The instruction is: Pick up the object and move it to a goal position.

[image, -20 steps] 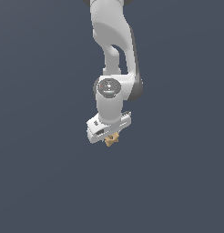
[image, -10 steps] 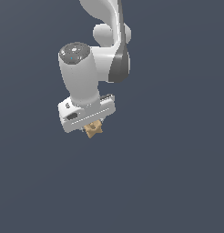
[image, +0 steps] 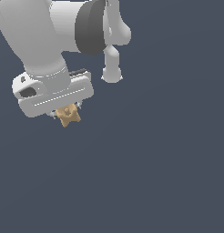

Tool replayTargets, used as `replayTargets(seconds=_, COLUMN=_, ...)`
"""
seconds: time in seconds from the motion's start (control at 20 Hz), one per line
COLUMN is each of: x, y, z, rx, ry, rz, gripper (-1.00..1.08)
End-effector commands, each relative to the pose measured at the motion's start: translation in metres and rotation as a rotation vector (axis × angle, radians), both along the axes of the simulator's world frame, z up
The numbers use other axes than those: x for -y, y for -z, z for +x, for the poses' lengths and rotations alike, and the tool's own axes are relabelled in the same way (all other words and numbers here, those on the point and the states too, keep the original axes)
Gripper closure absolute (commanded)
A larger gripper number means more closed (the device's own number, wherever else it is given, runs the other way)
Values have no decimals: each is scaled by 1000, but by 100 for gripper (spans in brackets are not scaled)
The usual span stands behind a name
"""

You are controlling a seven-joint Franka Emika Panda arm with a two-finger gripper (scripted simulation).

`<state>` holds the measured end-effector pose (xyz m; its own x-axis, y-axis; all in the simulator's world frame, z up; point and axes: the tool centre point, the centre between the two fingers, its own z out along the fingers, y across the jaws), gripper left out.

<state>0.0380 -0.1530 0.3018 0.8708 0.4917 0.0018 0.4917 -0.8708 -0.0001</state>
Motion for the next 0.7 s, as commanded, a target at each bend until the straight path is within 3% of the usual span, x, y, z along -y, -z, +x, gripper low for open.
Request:
replayTargets(seconds=0.0, x=15, y=-20, z=2, rx=-1, ry=-1, rz=1, gripper=108)
replayTargets(seconds=0.65, x=52, y=-69, z=10, rx=-1, ry=-1, rz=-1, gripper=108)
